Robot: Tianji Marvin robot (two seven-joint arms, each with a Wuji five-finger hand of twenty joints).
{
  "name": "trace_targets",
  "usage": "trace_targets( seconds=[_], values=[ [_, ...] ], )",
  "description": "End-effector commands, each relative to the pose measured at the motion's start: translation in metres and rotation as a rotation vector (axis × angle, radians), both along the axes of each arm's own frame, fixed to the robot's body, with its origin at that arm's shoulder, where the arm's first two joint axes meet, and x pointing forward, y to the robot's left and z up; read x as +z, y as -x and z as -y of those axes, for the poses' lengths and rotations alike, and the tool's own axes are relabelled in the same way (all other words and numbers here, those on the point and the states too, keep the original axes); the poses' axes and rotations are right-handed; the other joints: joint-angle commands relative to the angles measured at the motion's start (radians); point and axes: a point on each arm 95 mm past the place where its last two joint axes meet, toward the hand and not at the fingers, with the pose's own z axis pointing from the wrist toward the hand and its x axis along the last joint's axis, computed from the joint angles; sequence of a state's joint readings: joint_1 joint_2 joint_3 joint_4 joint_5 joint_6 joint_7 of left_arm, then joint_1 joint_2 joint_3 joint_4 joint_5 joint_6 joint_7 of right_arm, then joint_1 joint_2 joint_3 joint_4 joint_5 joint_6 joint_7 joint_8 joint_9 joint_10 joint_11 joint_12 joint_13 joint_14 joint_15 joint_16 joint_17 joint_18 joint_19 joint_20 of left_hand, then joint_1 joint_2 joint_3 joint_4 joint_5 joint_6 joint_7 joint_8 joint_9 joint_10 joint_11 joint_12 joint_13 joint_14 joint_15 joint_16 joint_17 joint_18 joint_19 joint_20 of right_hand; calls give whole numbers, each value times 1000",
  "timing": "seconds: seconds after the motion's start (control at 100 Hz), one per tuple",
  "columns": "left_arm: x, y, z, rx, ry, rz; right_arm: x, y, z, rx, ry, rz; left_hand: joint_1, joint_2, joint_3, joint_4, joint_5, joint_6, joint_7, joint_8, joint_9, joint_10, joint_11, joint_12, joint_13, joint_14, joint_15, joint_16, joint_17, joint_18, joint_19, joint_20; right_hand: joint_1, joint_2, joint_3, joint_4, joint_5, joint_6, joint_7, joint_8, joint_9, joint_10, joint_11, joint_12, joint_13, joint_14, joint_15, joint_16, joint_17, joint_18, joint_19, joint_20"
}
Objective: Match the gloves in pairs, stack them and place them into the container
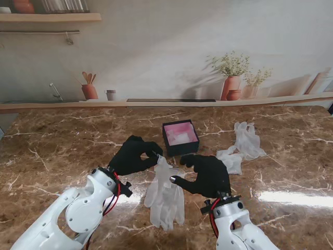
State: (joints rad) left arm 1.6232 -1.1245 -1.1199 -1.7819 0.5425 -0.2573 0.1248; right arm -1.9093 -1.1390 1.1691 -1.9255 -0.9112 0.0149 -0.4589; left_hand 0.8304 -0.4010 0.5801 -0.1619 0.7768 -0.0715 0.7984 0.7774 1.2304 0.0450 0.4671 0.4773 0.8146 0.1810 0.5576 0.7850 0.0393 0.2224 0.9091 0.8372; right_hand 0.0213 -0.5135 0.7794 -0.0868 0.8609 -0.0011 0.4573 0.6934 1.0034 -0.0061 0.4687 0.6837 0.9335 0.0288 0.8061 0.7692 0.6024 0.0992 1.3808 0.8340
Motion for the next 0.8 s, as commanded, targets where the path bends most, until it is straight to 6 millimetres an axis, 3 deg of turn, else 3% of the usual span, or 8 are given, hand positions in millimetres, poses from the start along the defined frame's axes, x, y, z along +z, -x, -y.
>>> trace_targets(
  seconds=[0.0, 0.11, 0.35, 0.47, 0.7, 0.74, 0.75, 0.79],
  values=[
    [3, 4, 7, -11, 3, 10, -7, 4, -4, 50, 7, -90, -33, -14, 37, -16, 31, -1, 31, -20, 65, 5, -2, -10, 45, 3, 34, -7, 3, -3, 38, -10, -62, 18, 10, 28, -35, 42, -45, -34, -37, 20, -46, -34, -30, 21, -42, -21, -24, 2, -29, -18],
    [4, 5, 11, -9, -8, 15, -10, 2, -12, 71, 26, -134, -42, -21, 58, -18, 33, 4, 45, -38, 72, 5, -1, -19, 51, 6, 40, -10, 10, -4, 62, -7, -63, 13, 11, 27, -60, 67, -75, -72, -63, 39, -78, -63, -51, 28, -74, -32, -39, 11, -50, -11],
    [2, 4, 15, -16, -12, 4, -16, -4, -26, 27, 115, -105, -41, -24, 65, -20, 30, 3, 52, -39, 71, 7, 4, -19, 51, 6, 44, -11, 12, -17, 73, -5, -29, -6, 12, 25, -106, 55, -86, -87, -111, 21, -77, -66, -73, 15, -93, -38, -49, 4, -60, -5],
    [1, 5, 17, -31, -14, -3, -17, -6, -30, 11, 123, -89, -43, -22, 66, -21, 27, -6, 52, -35, 67, 5, 4, -20, 46, 5, 44, -11, 7, -20, 70, -8, 139, -73, -21, 21, -93, 0, -31, -62, -92, -15, -24, -43, -56, 1, -73, -35, -42, -5, -39, 20],
    [1, 6, 15, -54, -13, -16, -16, -9, -28, -28, 124, -43, -39, -17, 60, -21, 18, -22, 47, -20, 55, 4, 4, -17, 33, 9, 43, -9, -8, -9, 57, -13, 533, 33, -234, 61, -82, -83, -28, -48, -70, -62, 1, -33, -56, -38, -54, -36, -34, -33, -6, 20],
    [1, 6, 15, -57, -12, -18, -15, -10, -28, -35, 126, -32, -39, -15, 59, -21, 17, -24, 46, -18, 52, 3, 4, -16, 33, 9, 43, -9, -11, -9, 54, -14, 613, 26, -268, 70, -102, -102, 25, -118, -66, -68, 4, -33, -53, -45, -49, -35, -32, -36, 0, 12],
    [1, 6, 15, -58, -12, -18, -15, -10, -28, -36, 127, -29, -39, -13, 58, -21, 16, -25, 45, -17, 52, 3, 4, -16, 31, 9, 42, -9, -11, -9, 54, -14, 614, 17, -241, 66, -110, -105, 50, -142, -65, -69, 5, -33, -53, -47, -48, -35, -31, -36, 1, 10],
    [1, 6, 15, -62, -11, -19, -15, -11, -28, -39, 130, -23, -38, -12, 55, -21, 16, -26, 43, -14, 49, 2, 5, -15, 29, 6, 41, -8, -13, -8, 51, -15, 517, -60, 128, -7, -124, -117, 106, -196, -55, -73, 0, 36, -49, -54, -43, -33, -27, -40, 6, 7]
  ],
)
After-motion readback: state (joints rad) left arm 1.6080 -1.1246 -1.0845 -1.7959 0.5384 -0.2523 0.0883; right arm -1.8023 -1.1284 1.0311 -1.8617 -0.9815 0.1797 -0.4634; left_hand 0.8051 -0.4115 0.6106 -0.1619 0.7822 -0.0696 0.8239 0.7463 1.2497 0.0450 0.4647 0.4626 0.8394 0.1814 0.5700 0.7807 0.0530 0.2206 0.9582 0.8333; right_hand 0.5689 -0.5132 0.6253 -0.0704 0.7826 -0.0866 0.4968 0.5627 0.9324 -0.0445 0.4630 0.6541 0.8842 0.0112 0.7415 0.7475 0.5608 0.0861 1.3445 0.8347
